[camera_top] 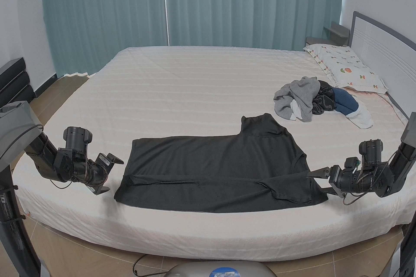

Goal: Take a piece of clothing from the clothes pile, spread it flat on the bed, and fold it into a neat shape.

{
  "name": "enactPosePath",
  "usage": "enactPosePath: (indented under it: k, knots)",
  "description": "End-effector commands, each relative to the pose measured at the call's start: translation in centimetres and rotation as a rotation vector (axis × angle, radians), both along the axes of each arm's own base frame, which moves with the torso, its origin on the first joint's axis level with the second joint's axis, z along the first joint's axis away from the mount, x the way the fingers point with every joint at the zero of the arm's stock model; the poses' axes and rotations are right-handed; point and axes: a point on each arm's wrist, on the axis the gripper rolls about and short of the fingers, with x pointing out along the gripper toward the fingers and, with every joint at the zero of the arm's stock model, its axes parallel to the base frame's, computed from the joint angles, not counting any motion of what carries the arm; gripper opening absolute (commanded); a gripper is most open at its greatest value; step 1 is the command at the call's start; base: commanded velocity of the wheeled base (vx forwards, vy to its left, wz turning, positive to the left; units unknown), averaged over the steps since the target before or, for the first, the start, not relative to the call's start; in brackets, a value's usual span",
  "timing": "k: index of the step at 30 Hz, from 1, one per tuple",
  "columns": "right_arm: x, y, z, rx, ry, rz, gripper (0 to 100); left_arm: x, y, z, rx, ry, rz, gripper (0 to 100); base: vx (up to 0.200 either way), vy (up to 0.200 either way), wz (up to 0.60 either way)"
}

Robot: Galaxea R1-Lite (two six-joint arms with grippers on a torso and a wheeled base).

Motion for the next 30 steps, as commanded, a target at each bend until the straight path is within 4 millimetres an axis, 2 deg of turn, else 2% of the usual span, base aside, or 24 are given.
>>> enactPosePath:
  k: [1, 7, 8, 10, 11, 15, 16, 23, 30]
  knots:
    - [0.0, 0.0, 0.2, -0.001, -0.006, 0.0, 100, 0.0, -0.2, 0.0, 0.001, 0.0, -0.007, 100, 0.2, 0.0, 0.0]
    - [0.0, 0.0, 0.0, -0.001, -0.003, 0.003, 100, -0.2, -0.5, 1.0, 0.0, -0.023, -0.013, 100, 0.033, 0.0, 0.0]
    - [0.0, 0.0, 0.0, -0.001, -0.003, 0.003, 100, -0.8, -0.9, 1.8, -0.01, -0.035, -0.035, 100, 0.0, 0.0, 0.0]
    - [0.0, 0.0, 0.0, -0.001, -0.001, 0.003, 100, -1.3, -1.4, 2.2, -0.012, -0.042, -0.05, 100, 0.0, 0.0, 0.0]
    - [0.0, 0.1, 0.0, 0.0, -0.002, 0.003, 100, -1.8, -2.2, 2.7, -0.011, -0.048, -0.077, 100, 0.0, 0.0, 0.0]
    - [0.0, 0.2, 0.0, -0.001, 0.0, 0.007, 100, -2.4, -3.4, 2.8, -0.008, -0.044, -0.117, 100, 0.0, 0.0, 0.0]
    - [0.0, 0.2, -0.1, -0.001, 0.002, 0.009, 100, -2.9, -4.5, 2.5, -0.006, -0.027, -0.151, 100, 0.0, 0.0, 0.0]
    - [-0.1, 0.3, -0.2, -0.001, 0.007, 0.012, 100, -4.0, -7.1, 1.5, 0.004, 0.016, -0.234, 100, 0.0, 0.0, 0.0]
    - [-0.1, 0.4, -0.3, -0.002, 0.009, 0.016, 100, -3.5, -7.9, -0.8, 0.031, 0.082, -0.259, 100, 0.0, 0.0, 0.0]
